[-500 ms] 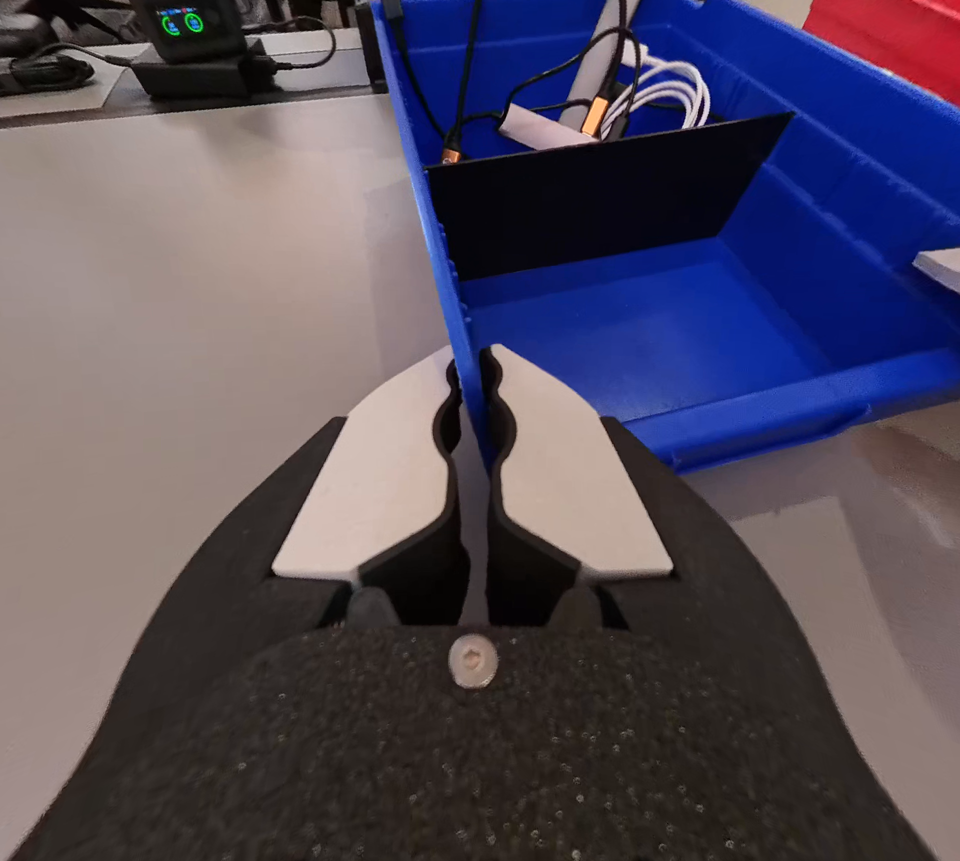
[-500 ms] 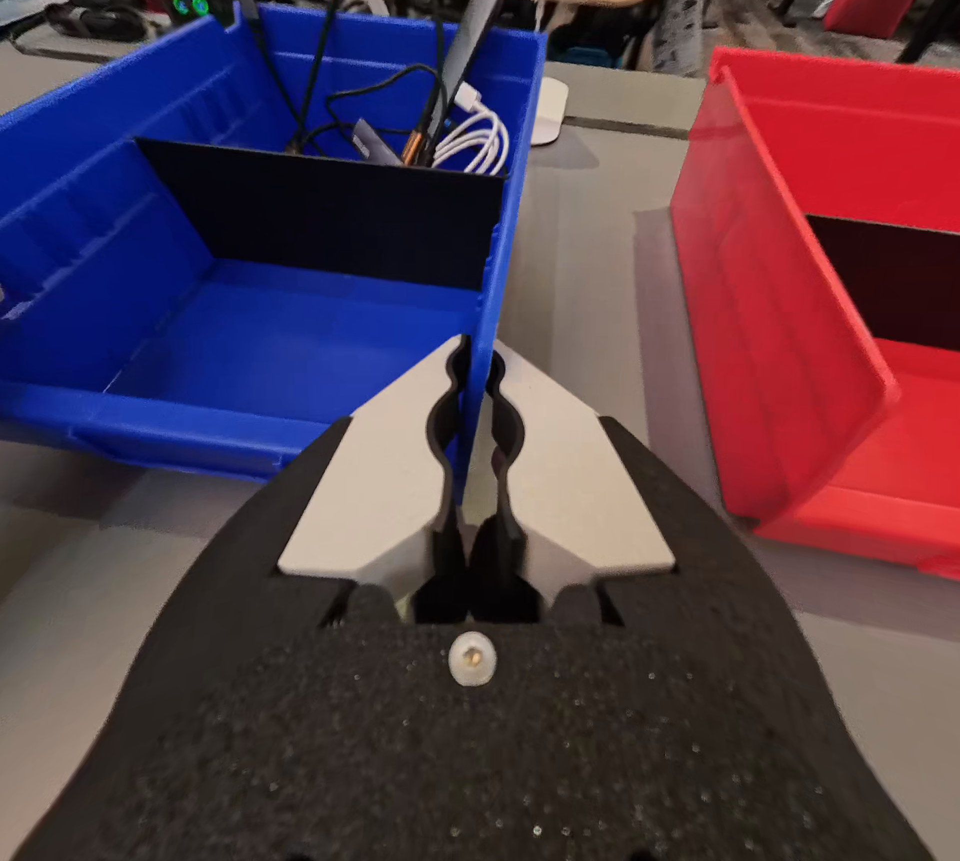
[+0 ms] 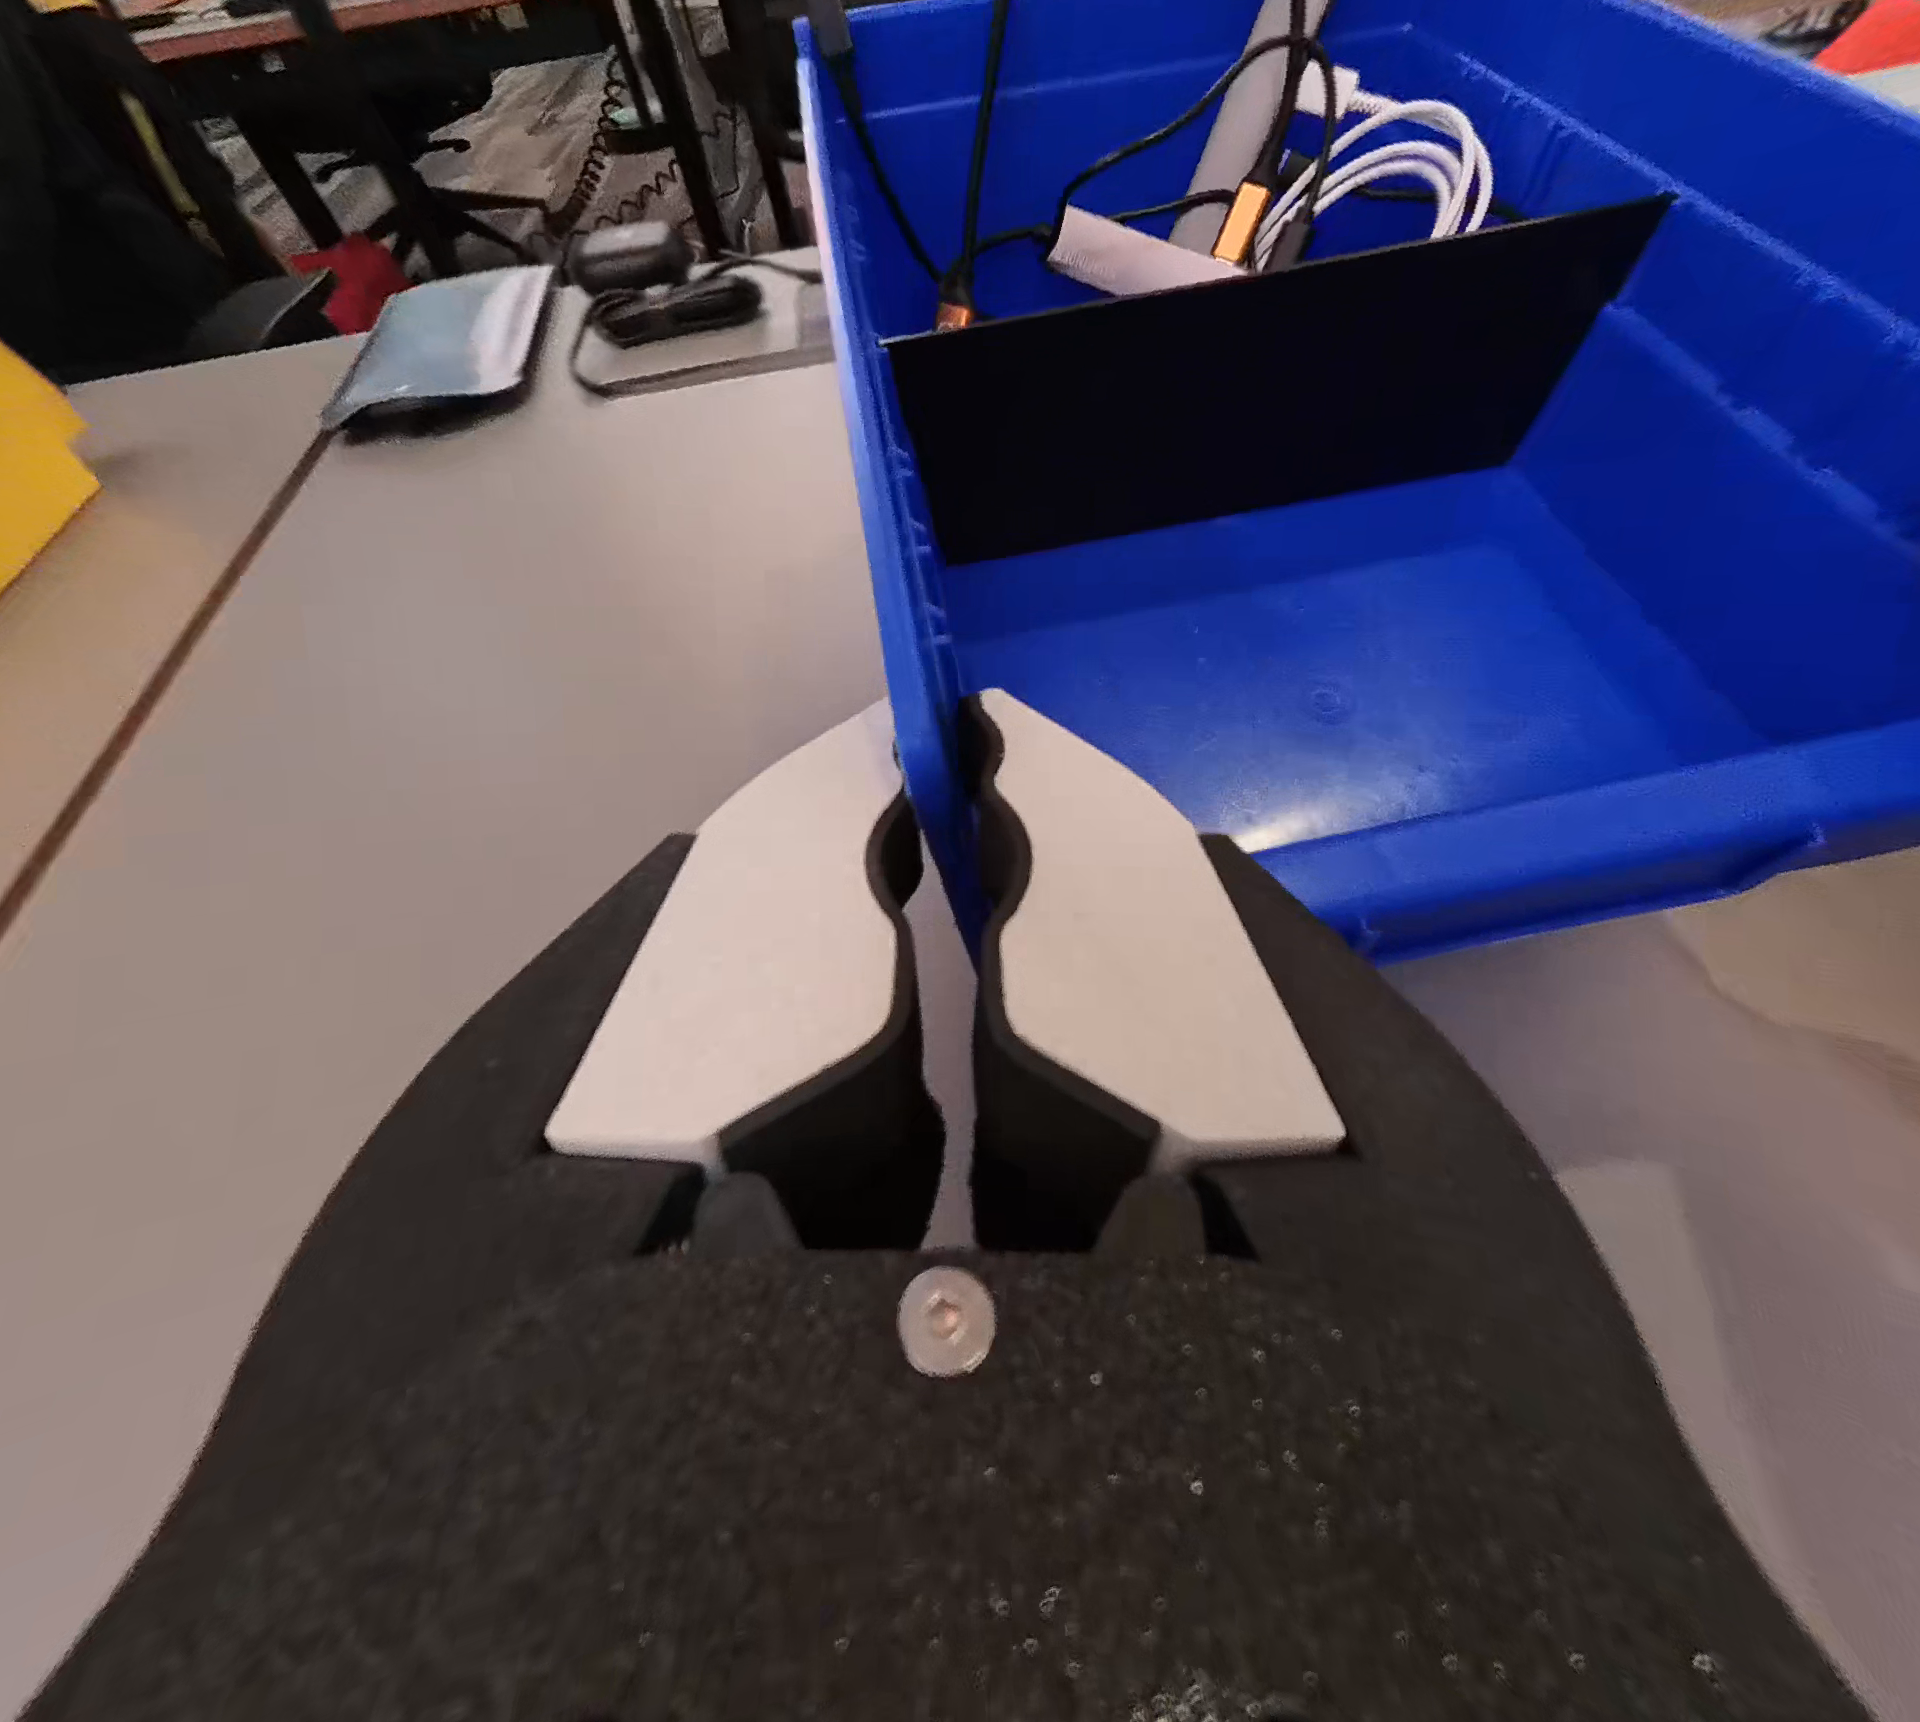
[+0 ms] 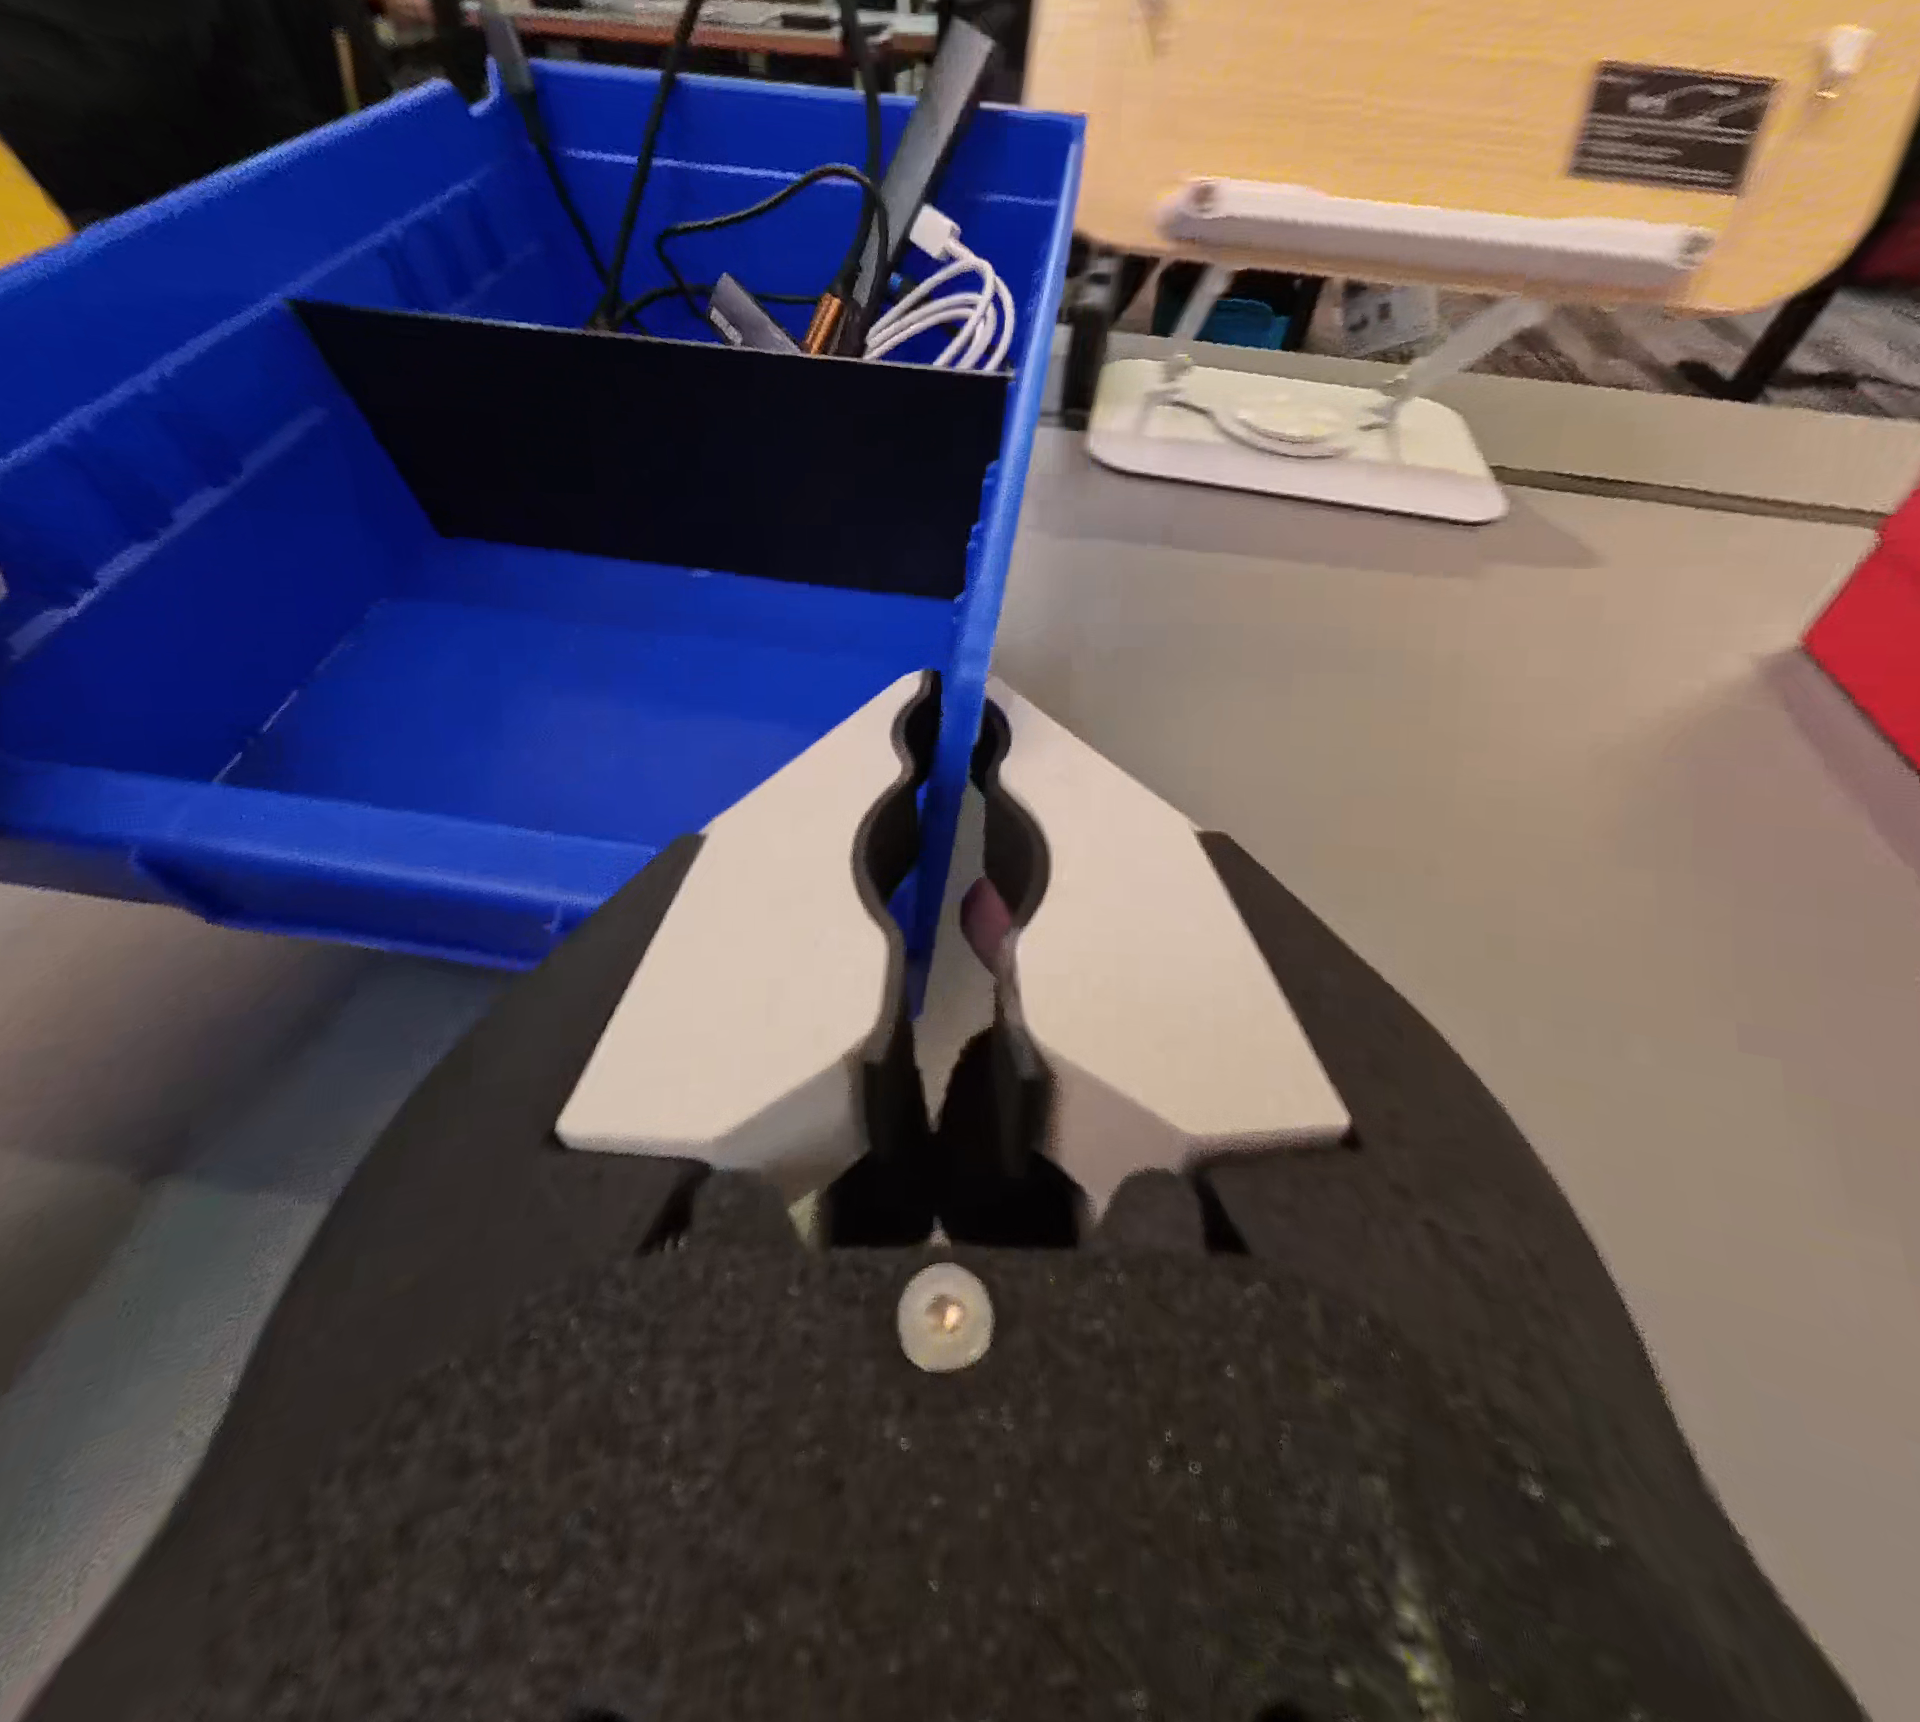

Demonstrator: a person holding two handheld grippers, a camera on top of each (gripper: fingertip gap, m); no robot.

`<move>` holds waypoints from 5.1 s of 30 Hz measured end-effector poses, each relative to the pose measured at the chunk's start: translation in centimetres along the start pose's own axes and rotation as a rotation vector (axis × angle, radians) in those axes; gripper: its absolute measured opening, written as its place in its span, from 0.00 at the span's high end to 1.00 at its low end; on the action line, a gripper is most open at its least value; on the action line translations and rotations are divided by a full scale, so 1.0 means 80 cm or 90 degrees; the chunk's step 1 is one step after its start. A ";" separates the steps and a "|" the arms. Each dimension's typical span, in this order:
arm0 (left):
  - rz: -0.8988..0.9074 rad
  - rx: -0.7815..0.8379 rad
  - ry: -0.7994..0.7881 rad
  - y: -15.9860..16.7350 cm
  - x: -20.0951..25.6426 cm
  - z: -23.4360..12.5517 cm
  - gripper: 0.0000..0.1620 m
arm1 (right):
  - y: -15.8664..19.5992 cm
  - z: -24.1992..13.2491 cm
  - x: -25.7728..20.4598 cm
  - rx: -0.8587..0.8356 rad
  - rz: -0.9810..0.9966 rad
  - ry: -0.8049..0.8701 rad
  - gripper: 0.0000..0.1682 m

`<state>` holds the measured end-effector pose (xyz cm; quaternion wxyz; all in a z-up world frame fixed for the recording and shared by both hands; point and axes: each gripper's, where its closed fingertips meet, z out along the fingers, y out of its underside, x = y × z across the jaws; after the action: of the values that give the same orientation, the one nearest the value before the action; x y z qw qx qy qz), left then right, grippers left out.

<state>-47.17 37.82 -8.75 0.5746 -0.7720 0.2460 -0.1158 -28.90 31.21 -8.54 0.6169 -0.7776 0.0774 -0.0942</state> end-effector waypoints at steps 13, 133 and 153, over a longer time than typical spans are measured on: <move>-0.048 -0.045 -0.009 0.047 -0.062 0.024 0.95 | 0.043 0.029 -0.066 -0.082 0.009 -0.078 0.96; 0.305 -0.461 0.153 -0.036 0.011 0.247 0.68 | 0.084 -0.112 0.275 -0.071 0.067 -0.287 0.71; -0.491 -0.589 0.135 0.007 0.045 0.280 0.74 | 0.090 -0.114 0.268 -0.093 0.091 -0.326 0.71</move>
<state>-33.93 54.41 -16.69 0.0689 -0.9591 0.0291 -0.2729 -10.32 15.86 -12.39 0.5640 -0.8109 -0.0200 0.1546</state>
